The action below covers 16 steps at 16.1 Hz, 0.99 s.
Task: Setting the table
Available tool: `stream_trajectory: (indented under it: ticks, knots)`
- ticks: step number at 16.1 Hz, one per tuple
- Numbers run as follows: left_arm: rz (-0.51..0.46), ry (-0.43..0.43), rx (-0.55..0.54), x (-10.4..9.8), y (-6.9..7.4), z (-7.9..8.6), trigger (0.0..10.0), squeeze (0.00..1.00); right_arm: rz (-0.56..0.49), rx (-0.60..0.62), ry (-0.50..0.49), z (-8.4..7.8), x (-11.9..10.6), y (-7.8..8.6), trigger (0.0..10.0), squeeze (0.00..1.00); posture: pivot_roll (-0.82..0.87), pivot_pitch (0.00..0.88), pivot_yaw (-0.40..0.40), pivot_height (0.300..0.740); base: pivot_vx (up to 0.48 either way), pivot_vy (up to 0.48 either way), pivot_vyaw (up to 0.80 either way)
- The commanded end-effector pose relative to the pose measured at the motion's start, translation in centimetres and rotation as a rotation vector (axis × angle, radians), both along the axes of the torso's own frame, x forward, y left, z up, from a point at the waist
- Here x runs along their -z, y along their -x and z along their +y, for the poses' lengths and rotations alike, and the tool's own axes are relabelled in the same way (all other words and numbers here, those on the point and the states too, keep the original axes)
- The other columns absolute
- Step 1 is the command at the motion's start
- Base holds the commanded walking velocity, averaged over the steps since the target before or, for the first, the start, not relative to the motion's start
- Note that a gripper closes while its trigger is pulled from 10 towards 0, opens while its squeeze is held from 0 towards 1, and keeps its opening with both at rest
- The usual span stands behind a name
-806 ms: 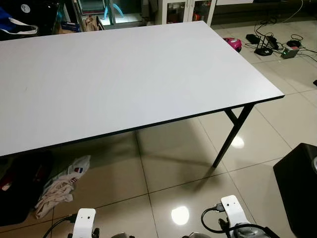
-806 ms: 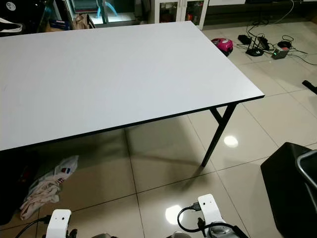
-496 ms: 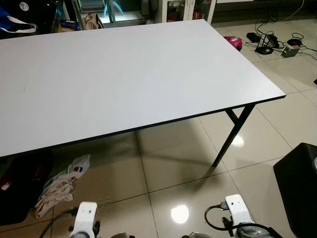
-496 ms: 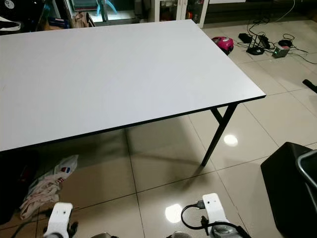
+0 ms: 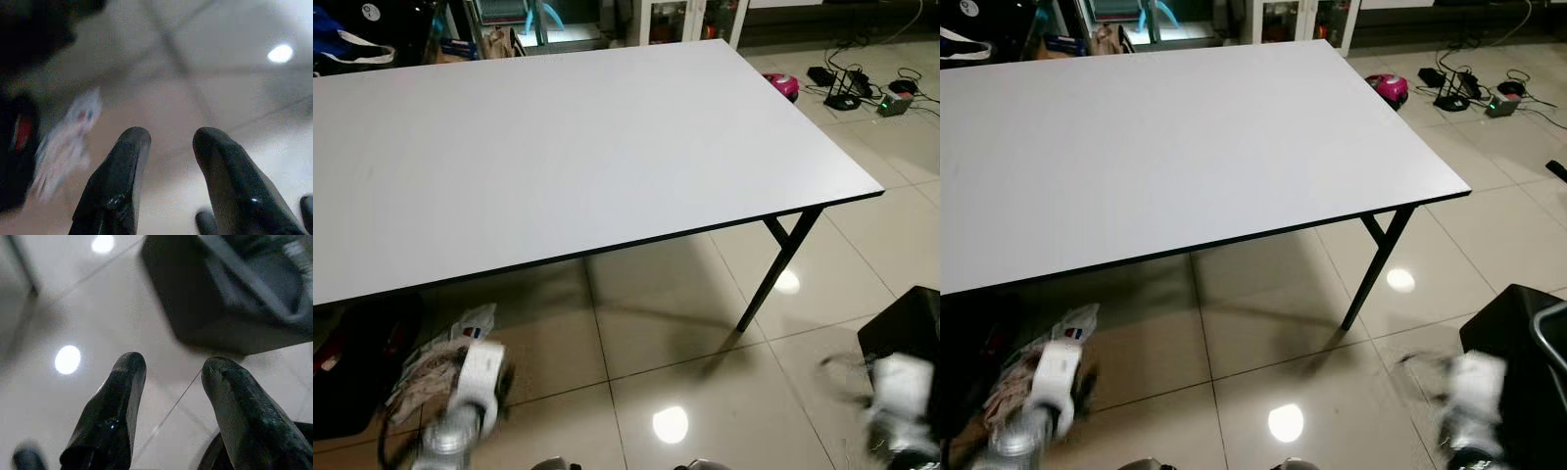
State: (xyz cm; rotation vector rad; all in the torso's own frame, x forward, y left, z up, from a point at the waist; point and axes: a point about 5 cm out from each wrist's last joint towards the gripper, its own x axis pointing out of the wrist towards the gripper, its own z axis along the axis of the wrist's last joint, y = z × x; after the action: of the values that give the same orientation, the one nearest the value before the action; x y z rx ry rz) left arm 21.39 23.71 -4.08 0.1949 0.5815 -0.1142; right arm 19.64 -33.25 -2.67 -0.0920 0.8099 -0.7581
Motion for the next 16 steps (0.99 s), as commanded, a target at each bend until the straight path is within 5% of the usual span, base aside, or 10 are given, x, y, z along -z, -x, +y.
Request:
stream_trajectory:
  ticks: [1, 3, 5, 7, 9, 10, 12, 16]
  knots:
    - [-0.077, 0.045, 0.125, -1.1, -1.1, -1.2, 10.0, 0.0, -0.107, 0.062, 0.05, -1.3, -1.9, -1.4, 10.0, 0.0, -0.12, 0.069, -0.002, 0.74, 0.0, 0.0, 0.0]
    - [-0.26, 0.139, 0.342, -4.7, -3.1, -3.7, 10.0, 0.0, -0.383, 0.055, 0.186, -2.7, -7.6, -6.1, 10.0, 0.0, -0.12, 0.075, 0.003, 0.74, 0.0, 0.0, 0.0]
    - [-0.409, 0.253, 0.47, -8.7, -4.0, -6.1, 10.0, 0.0, -0.759, -0.036, 0.094, -1.1, -13.2, -10.8, 10.0, 0.0, -0.13, 0.077, 0.012, 0.74, 0.0, 0.0, 0.0]
    - [-0.592, 0.358, 0.533, -14.0, -4.8, -8.4, 10.0, 0.0, -1.132, -0.344, -0.149, 4.6, -18.7, -15.2, 10.0, 0.0, -0.12, 0.08, 0.013, 0.74, 0.0, 0.0, 0.0]
    - [-0.675, 0.386, 0.417, -16.1, -5.5, -8.2, 10.0, 0.0, -1.262, -0.566, -0.313, 9.0, -20.5, -16.1, 10.0, 0.0, -0.12, 0.081, 0.012, 0.74, 0.0, 0.0, 0.0]
    - [-0.685, 0.386, 0.292, -16.5, -5.7, -7.6, 10.0, 0.0, -1.267, -0.75, -0.396, 12.7, -20.5, -15.8, 10.0, 0.0, -0.12, 0.083, 0.012, 0.74, 0.0, 0.48, 0.0]
    - [-0.668, 0.365, 0.128, -16.0, -5.5, -6.5, 10.0, 0.0, -1.196, -0.945, -0.502, 17.3, -18.7, -14.6, 10.0, 0.0, -0.12, 0.088, 0.007, 0.74, 0.0, 0.48, 0.0]
    - [-0.595, 0.232, -0.005, -14.3, -4.4, -5.3, 10.0, 0.0, -0.942, -1.145, -0.586, 22.1, -12.9, -11.4, 10.0, 0.0, -0.11, 0.095, 0.001, 0.74, 0.0, 0.48, 0.0]
